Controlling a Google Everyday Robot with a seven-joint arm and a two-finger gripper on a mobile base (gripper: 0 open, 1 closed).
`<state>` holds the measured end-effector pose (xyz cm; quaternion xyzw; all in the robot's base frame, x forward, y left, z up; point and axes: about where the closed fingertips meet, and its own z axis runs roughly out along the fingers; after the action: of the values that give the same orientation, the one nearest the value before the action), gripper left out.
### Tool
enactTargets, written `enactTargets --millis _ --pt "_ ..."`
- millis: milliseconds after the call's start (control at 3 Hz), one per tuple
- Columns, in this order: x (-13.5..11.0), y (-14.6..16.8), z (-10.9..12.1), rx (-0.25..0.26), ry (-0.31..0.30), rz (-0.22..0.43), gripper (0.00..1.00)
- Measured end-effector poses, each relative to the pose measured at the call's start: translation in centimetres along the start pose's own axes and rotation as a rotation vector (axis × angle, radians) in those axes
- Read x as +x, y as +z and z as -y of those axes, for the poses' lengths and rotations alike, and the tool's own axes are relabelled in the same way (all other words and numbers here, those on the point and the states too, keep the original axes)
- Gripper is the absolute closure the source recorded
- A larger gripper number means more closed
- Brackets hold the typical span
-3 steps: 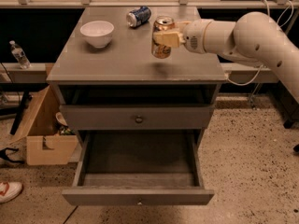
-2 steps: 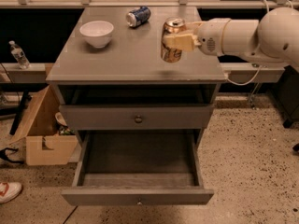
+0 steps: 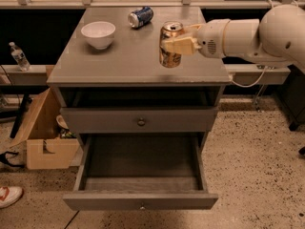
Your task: Place orange can into middle drawer
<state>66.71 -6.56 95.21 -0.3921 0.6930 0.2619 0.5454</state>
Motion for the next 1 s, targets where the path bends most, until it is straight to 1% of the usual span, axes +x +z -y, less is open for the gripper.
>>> enactTargets --millis 333,667,1000 --pt "1.1 -0.5 -4.3 -0.055 -0.040 0.008 1.00" --pt "3.7 -0.4 -8.8 -0.097 -0.044 0.003 1.00" --pt "8.7 0.9 -13.6 -0.151 0.004 -0.037 1.00"
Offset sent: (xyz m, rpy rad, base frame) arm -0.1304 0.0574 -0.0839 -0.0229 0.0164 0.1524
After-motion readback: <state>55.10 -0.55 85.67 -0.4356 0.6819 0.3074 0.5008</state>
